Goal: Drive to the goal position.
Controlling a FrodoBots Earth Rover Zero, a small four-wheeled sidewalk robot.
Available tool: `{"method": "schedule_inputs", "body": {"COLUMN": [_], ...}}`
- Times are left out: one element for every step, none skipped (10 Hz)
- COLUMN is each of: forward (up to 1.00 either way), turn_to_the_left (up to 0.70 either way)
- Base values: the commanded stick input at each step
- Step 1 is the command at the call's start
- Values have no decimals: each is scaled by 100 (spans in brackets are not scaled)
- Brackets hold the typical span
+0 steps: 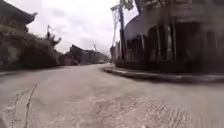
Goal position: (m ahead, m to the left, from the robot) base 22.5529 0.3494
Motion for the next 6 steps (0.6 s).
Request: {"method": "schedule_inputs", "body": {"forward": [100, 100, 100, 100, 100, 100], "turn_to_the_left": [40, 40, 35, 26, 2, 0]}}
